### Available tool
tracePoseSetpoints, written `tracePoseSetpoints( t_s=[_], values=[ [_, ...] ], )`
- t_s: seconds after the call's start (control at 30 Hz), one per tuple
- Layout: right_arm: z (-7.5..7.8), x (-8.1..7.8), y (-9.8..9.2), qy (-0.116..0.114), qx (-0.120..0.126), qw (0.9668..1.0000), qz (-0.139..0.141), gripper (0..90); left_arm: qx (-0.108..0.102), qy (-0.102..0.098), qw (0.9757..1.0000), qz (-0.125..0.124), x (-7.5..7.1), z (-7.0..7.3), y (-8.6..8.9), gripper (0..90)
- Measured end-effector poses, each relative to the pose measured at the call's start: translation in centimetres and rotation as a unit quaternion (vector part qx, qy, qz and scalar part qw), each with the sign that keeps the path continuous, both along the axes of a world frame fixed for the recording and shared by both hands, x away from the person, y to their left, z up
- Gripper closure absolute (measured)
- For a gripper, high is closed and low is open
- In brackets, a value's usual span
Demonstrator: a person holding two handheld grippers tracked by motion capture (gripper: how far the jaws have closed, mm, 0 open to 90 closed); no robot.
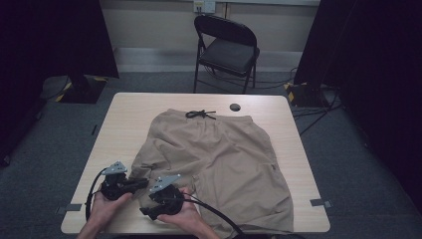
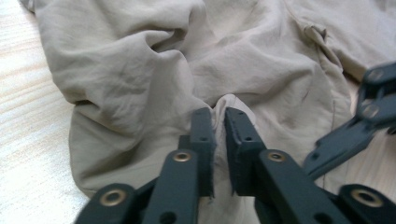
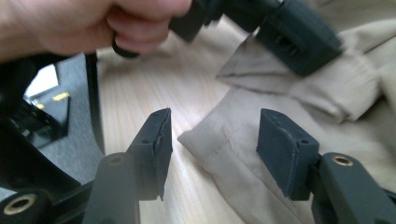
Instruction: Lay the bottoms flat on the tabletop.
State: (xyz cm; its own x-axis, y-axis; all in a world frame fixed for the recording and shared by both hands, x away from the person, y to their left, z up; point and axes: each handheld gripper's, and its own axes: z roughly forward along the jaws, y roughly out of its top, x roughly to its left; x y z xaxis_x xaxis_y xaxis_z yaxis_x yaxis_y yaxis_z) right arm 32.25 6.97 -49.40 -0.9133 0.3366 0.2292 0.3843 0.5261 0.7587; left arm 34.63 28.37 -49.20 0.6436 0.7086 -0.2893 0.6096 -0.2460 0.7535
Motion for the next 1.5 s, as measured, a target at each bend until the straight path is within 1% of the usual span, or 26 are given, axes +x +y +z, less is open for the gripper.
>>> tracePoseSetpoints(
  t_s=[0.07, 0.1, 0.2, 0.27, 0.33, 0.43, 0.53, 0.57, 0.63, 0.73, 0.8, 0.83, 0.87, 0.97, 1.03, 1.13, 1.17, 1.2, 1.23, 1.27, 1.3, 1.37, 1.4, 1.43, 1.47, 1.5],
  values=[
    [-0.4, -0.2, 0.2, -0.005, -0.01, 0.9999, 0.003, 49.5, -0.007, -0.003, 1.0, 0.003, 0.0, 0.2, 0.3, 85.3],
    [-0.5, -0.4, 0.2, -0.014, -0.012, 0.9998, 0.003, 51.8, -0.015, -0.002, 0.9999, 0.005, 0.0, 0.3, 0.3, 85.6],
    [-0.6, -0.5, 0.1, -0.024, -0.014, 0.9996, 0.005, 73.1, -0.028, -0.01, 0.9995, 0.009, -0.1, 0.7, 0.8, 85.9],
    [-0.7, -0.3, -0.2, -0.016, -0.011, 0.9998, 0.005, 85.7, -0.036, -0.014, 0.9992, 0.014, -0.2, 0.9, 1.1, 85.9],
    [-0.7, -0.2, -0.8, 0.0, -0.006, 1.0, 0.004, 87.7, -0.042, -0.018, 0.9988, 0.017, -0.3, 1.2, 1.5, 85.9],
    [-0.4, -0.4, -2.2, 0.008, -0.005, 0.9999, 0.006, 88.0, -0.054, -0.024, 0.998, 0.024, -0.5, 1.5, 2.2, 86.0],
    [0.4, -1.0, -4.4, 0.01, 0.005, 0.9999, 0.002, 88.1, -0.062, -0.026, 0.9974, 0.027, -0.7, 1.9, 2.7, 86.0],
    [0.8, -1.2, -5.5, 0.013, 0.015, 0.9998, 0.002, 88.1, -0.063, -0.028, 0.9973, 0.024, -0.8, 2.0, 2.8, 86.0],
    [1.4, -1.7, -6.9, 0.011, 0.019, 0.9998, -0.002, 88.1, -0.068, -0.034, 0.997, 0.016, -1.2, 2.3, 2.9, 86.1],
    [2.4, -2.5, -9.4, 0.009, 0.025, 0.9996, -0.008, 88.1, -0.061, -0.033, 0.9976, -0.002, -2.1, 2.7, 2.8, 86.0],
    [2.7, -2.9, -10.4, 0.01, 0.028, 0.9995, -0.009, 88.1, -0.056, -0.032, 0.9979, -0.006, -2.4, 2.7, 2.9, 82.4],
    [2.7, -3.3, -11.0, 0.012, 0.031, 0.9994, -0.006, 88.1, -0.06, -0.033, 0.9977, -0.004, -2.4, 2.7, 3.0, 77.3],
    [2.7, -3.6, -11.3, 0.014, 0.03, 0.9994, -0.004, 88.1, -0.075, -0.037, 0.9965, 0.0, -2.1, 2.8, 3.1, 76.4],
    [2.6, -4.5, -11.9, 0.014, 0.022, 0.9997, 0.004, 88.1, -0.083, -0.042, 0.9956, 0.004, -1.9, 3.2, 3.0, 71.8],
    [2.3, -5.3, -12.4, 0.018, 0.022, 0.9995, 0.011, 88.1, -0.08, -0.044, 0.9958, 0.004, -1.7, 3.3, 2.7, 69.8],
    [1.6, -6.0, -12.9, 0.026, 0.012, 0.9994, 0.019, 87.5, -0.067, -0.026, 0.9974, 0.001, -1.0, 2.4, 2.0, 65.8],
    [1.5, -6.1, -13.0, 0.023, 0.012, 0.9995, 0.02, 81.8, -0.059, -0.019, 0.998, -0.002, -0.8, 2.0, 1.7, 65.7],
    [1.5, -6.0, -13.1, 0.026, 0.017, 0.9994, 0.013, 73.3, -0.049, -0.008, 0.9988, -0.001, -0.5, 1.4, 1.5, 65.3],
    [1.7, -5.7, -13.2, 0.025, 0.024, 0.9994, 0.008, 70.7, -0.046, -0.001, 0.9989, 0.002, -0.4, 1.0, 1.4, 65.3],
    [1.9, -5.4, -13.4, 0.023, 0.03, 0.9993, 0.005, 67.0, -0.033, 0.01, 0.9994, 0.008, -0.1, 0.4, 1.4, 65.6],
    [2.3, -4.8, -13.7, 0.019, 0.038, 0.999, -0.011, 61.6, -0.022, 0.017, 0.9996, 0.009, -0.1, 0.0, 1.4, 65.5],
    [2.8, -3.8, -14.3, 0.013, 0.045, 0.9984, -0.031, 61.5, 0.001, 0.029, 0.9995, 0.013, -0.1, -0.6, 1.4, 65.5],
    [3.1, -2.9, -14.9, 0.007, 0.045, 0.9975, -0.054, 59.5, -0.007, 0.025, 0.9995, 0.015, -0.2, -0.8, 1.5, 65.2],
    [3.1, -2.4, -15.3, 0.003, 0.042, 0.9968, -0.068, 58.8, -0.011, 0.03, 0.9994, 0.015, -0.3, -0.8, 1.6, 64.2],
    [3.2, -1.8, -15.8, -0.001, 0.039, 0.9958, -0.083, 57.6, -0.009, 0.032, 0.9993, 0.017, -0.6, -0.7, 1.7, 62.9],
    [3.2, -0.9, -16.6, -0.003, 0.039, 0.9934, -0.108, 54.7, -0.004, 0.026, 0.9995, 0.016, -0.9, -0.7, 1.7, 62.7]
  ],
)
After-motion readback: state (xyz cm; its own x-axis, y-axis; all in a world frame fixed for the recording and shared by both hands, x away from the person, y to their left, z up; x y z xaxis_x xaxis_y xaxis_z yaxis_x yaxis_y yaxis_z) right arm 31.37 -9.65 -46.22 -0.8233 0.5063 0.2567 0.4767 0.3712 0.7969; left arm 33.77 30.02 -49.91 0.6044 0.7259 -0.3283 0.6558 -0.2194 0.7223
